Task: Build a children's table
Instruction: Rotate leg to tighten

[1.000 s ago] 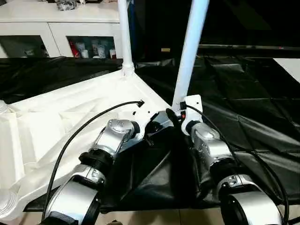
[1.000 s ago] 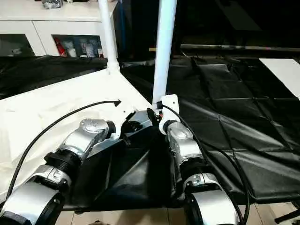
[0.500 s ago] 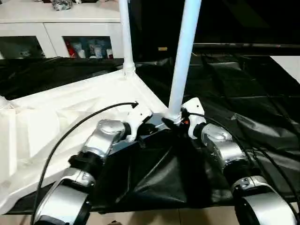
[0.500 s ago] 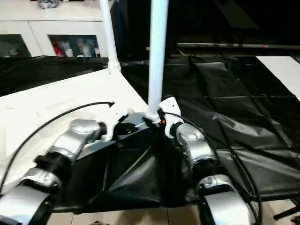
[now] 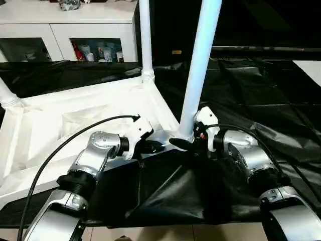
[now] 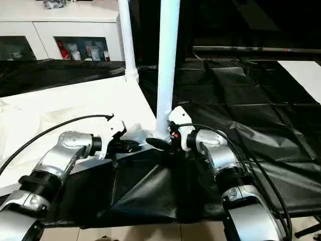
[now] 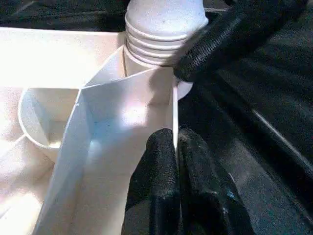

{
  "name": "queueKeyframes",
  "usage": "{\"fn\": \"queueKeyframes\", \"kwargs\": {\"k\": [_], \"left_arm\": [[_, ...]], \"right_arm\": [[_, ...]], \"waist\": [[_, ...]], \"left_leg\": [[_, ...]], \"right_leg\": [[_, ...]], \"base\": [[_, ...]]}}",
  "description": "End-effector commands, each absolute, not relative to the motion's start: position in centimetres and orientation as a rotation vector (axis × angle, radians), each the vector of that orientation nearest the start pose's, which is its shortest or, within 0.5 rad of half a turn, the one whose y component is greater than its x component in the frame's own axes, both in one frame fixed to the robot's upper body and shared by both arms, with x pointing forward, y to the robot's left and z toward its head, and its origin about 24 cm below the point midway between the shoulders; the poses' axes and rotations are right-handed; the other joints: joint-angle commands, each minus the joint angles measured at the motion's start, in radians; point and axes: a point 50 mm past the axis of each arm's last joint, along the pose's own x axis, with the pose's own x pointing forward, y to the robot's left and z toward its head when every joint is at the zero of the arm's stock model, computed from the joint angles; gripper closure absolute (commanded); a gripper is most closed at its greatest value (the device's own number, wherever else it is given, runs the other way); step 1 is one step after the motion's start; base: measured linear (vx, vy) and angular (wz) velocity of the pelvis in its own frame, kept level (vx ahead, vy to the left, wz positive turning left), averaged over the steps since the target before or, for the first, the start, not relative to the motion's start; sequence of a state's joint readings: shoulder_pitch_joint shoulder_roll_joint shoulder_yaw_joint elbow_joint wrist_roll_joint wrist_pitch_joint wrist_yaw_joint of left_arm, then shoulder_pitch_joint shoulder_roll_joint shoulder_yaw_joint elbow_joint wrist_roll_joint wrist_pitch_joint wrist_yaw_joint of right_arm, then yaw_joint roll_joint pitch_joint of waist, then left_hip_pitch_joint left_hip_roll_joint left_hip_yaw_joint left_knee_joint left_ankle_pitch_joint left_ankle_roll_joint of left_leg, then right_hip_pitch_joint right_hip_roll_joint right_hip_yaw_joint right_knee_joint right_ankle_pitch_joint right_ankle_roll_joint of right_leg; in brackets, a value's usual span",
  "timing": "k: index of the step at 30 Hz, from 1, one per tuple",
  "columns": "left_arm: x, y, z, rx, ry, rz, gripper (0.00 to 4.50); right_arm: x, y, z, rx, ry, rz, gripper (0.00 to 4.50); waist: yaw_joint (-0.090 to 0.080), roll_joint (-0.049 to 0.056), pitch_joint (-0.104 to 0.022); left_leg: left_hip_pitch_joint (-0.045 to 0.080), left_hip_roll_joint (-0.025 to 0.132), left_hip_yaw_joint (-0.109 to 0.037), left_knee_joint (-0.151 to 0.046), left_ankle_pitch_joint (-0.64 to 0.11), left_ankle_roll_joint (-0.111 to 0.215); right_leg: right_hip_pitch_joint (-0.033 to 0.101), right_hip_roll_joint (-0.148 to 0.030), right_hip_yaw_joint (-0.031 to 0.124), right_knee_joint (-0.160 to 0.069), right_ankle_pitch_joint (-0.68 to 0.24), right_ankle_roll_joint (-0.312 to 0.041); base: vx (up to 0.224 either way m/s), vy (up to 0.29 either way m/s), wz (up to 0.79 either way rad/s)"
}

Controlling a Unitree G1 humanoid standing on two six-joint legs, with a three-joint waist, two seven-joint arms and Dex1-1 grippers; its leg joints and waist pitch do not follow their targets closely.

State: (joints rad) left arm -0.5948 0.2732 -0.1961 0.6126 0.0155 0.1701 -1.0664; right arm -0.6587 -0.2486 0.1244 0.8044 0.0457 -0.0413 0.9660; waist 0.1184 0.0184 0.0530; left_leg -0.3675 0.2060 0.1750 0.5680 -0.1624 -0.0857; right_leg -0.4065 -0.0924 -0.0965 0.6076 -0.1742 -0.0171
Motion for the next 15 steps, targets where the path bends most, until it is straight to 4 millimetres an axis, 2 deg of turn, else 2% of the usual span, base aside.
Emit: {"fn": "queueKeyframes", "kwargs": {"k": [1,2,5,6,7,11,13,15], "left_arm": [[32.2,11.4,5.7,0.195,0.328,-1.233,4.5],[32.2,11.4,5.7,0.195,0.328,-1.233,4.5],[32.2,11.6,5.7,0.198,0.331,-1.231,4.5],[32.1,11.7,5.7,0.198,0.333,-1.229,4.5],[32.1,11.7,5.7,0.198,0.334,-1.228,4.5],[32.3,11.6,5.6,0.193,0.339,-1.202,4.5],[32.9,11.4,5.4,0.201,0.356,-1.14,4.5],[33.7,11.0,5.3,0.23,0.375,-1.05,4.5]], "right_arm": [[33.8,-13.0,5.0,-0.18,0.278,1.065,0.68],[33.8,-13.0,5.0,-0.18,0.278,1.065,0.85],[33.7,-13.0,4.8,-0.159,0.28,1.065,0.91],[33.7,-13.0,4.7,-0.154,0.284,1.063,1.14],[33.6,-13.0,4.6,-0.151,0.289,1.06,1.14],[33.5,-12.9,4.2,-0.139,0.298,1.036,1.42],[33.7,-12.8,3.4,-0.119,0.32,0.928,1.7],[34.0,-12.5,2.6,-0.097,0.341,0.784,1.81]], "waist": [[0.002,-0.015,-0.067],[0.002,-0.015,-0.067],[0.002,-0.014,-0.066],[0.002,-0.012,-0.066],[0.002,-0.011,-0.066],[0.002,-0.012,-0.066],[0.0,-0.01,-0.066],[-0.004,-0.009,-0.063]], "left_leg": [[0.004,0.026,-0.002,-0.057,-0.214,0.069],[0.004,0.026,-0.001,-0.057,-0.215,0.069],[0.005,0.025,-0.001,-0.058,-0.223,0.065],[0.006,0.025,-0.001,-0.058,-0.23,0.062],[0.006,0.025,-0.002,-0.058,-0.231,0.061],[0.006,0.025,-0.002,-0.058,-0.229,0.057],[0.006,0.025,-0.002,-0.059,-0.223,0.053],[0.012,0.022,-0.004,-0.063,-0.255,0.031]], "right_leg": [[0.054,-0.06,0.049,-0.078,-0.273,-0.191],[0.054,-0.059,0.049,-0.078,-0.274,-0.192],[0.054,-0.059,0.049,-0.08,-0.287,-0.188],[0.053,-0.06,0.049,-0.082,-0.298,-0.184],[0.053,-0.06,0.049,-0.081,-0.298,-0.184],[0.053,-0.06,0.05,-0.081,-0.294,-0.184],[0.052,-0.059,0.051,-0.081,-0.286,-0.185],[0.048,-0.059,0.049,-0.089,-0.346,-0.169]], "base": [[0.0,0.0,0.0],[0.0,0.0,0.0],[0.0,0.0,0.0],[0.0,0.0,0.0],[0.0,0.0,0.0],[0.0,0.0,0.0],[0.0,0.0,0.0],[0.0,0.0,0.0]]}}
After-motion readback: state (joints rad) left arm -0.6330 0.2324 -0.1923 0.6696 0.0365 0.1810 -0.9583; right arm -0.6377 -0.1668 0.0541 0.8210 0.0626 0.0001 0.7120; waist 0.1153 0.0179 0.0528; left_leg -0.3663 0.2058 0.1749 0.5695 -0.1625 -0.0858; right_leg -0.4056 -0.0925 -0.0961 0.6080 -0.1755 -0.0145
